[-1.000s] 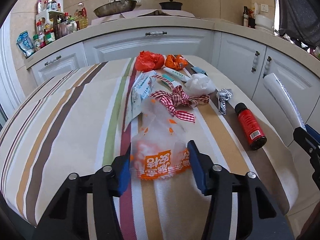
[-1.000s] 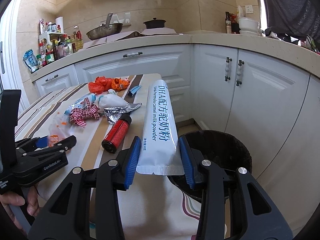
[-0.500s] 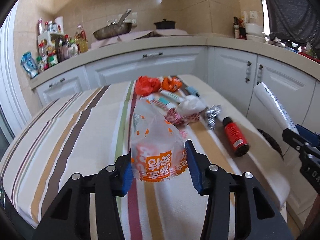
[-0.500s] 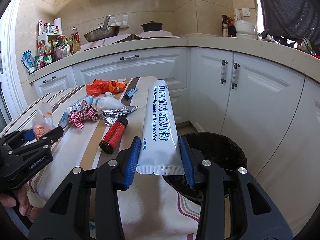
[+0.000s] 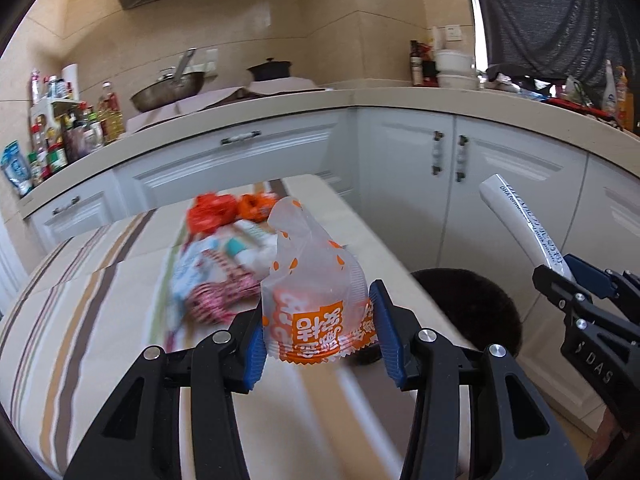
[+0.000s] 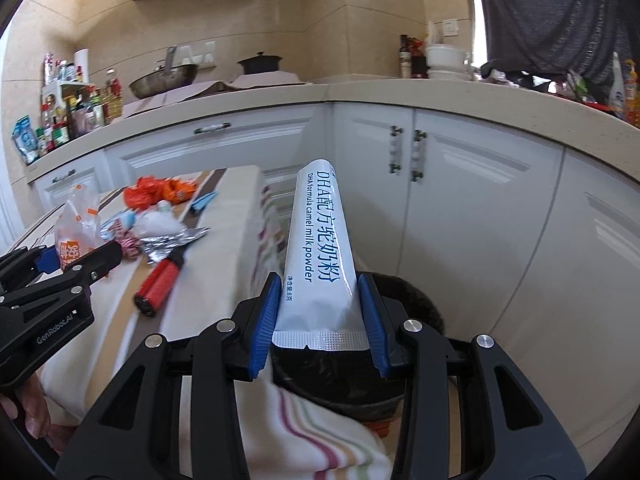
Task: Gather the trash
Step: 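Drop the white tube and orange-printed bag into the black bin with both grippers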
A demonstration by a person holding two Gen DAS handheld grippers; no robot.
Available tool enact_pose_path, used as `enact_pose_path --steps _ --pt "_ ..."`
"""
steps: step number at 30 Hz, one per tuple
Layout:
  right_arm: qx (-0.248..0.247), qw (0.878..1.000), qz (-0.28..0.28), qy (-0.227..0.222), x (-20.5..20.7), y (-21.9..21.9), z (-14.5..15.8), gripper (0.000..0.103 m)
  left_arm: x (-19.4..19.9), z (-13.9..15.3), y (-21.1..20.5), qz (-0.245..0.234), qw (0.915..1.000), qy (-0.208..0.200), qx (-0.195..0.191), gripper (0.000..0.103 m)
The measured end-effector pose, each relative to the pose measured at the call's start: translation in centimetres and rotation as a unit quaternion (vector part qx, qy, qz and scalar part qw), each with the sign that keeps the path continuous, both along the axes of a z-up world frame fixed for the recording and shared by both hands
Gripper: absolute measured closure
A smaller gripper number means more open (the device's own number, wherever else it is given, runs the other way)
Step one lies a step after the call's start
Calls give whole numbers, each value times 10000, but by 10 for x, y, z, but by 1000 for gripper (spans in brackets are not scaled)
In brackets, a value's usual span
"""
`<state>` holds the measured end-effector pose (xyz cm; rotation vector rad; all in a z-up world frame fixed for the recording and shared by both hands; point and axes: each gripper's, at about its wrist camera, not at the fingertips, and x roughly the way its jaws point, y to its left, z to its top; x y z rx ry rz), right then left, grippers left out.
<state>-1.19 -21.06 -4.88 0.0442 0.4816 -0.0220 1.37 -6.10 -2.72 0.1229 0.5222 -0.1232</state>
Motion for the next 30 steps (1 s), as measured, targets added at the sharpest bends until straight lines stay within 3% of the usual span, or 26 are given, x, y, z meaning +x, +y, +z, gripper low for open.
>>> enact_pose_path --steps 10,30 --pt "-65 9995 -313 -35 8 -39 -6 64 20 1 -51 -266 9995 38 -192 56" --pt "157 9990 -366 216 50 -92 -31 64 64 -21 -123 -268 9977 574 221 55"
